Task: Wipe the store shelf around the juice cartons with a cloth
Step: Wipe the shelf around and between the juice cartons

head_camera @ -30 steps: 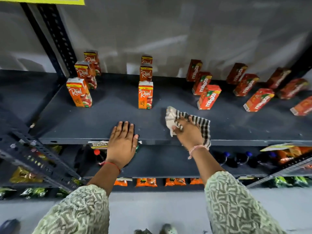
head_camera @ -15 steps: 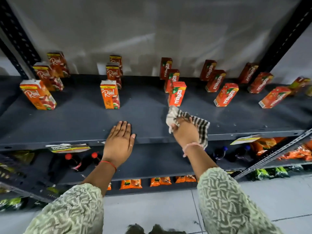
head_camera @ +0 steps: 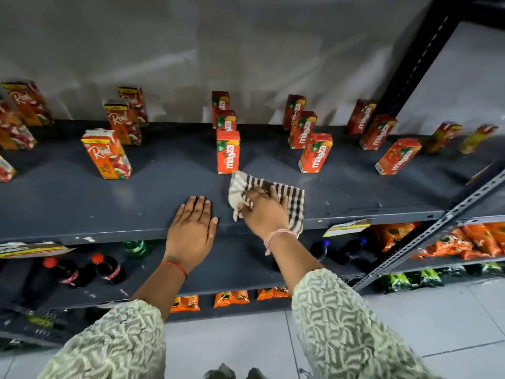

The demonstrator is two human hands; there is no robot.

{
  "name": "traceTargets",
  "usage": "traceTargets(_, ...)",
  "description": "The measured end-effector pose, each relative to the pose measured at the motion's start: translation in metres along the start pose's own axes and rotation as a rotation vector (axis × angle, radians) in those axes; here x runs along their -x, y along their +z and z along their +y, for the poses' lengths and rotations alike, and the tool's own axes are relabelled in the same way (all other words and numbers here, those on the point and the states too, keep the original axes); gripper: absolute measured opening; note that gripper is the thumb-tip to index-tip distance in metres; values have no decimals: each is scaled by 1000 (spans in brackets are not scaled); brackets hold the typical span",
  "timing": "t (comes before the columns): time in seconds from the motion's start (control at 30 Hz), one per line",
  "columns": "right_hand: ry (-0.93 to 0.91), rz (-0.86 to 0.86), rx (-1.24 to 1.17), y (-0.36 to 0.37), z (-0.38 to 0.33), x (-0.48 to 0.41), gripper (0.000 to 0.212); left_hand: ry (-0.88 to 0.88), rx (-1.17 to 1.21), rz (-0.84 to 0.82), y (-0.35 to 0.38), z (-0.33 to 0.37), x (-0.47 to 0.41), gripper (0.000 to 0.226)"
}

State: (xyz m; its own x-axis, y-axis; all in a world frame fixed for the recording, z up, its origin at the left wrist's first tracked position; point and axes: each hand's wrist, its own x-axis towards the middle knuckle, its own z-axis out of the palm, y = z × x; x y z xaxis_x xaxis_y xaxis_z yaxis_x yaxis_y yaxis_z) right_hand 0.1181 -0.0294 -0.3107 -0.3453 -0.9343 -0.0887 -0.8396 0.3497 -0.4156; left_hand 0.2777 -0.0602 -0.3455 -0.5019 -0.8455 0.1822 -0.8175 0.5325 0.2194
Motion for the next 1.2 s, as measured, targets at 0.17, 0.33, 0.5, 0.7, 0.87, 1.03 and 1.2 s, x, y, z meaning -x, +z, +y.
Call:
traceTargets(0.17, 232, 153, -71, -25, 59, 2, 36, -22, 3, 2, 1, 12, -3, 63)
traceTargets(0.33, 214, 144, -93, -38, 53, -8, 42, 73, 16, -28, 8, 36, -12, 58)
traceTargets(0.5, 85, 30, -17, -23, 57, -8, 45, 195, 18, -62, 22, 75, -27, 55)
traceTargets(0.7, 181, 195, -63, -35, 92, -8, 41, 192, 9, -73, 21, 80, -32, 58)
traceTargets(0.87, 454, 426, -79, -86, 171, -5, 37, 305, 59, -92, 40, 148, -68, 72)
traceTargets(1.03, 288, 132, -12, -77, 152, -13, 47, 308, 41, -100, 42, 156, -67, 80)
traceTargets(1.2, 409, 192, -77, -85, 165, -13, 41, 310, 38, -111, 43, 160, -65, 79)
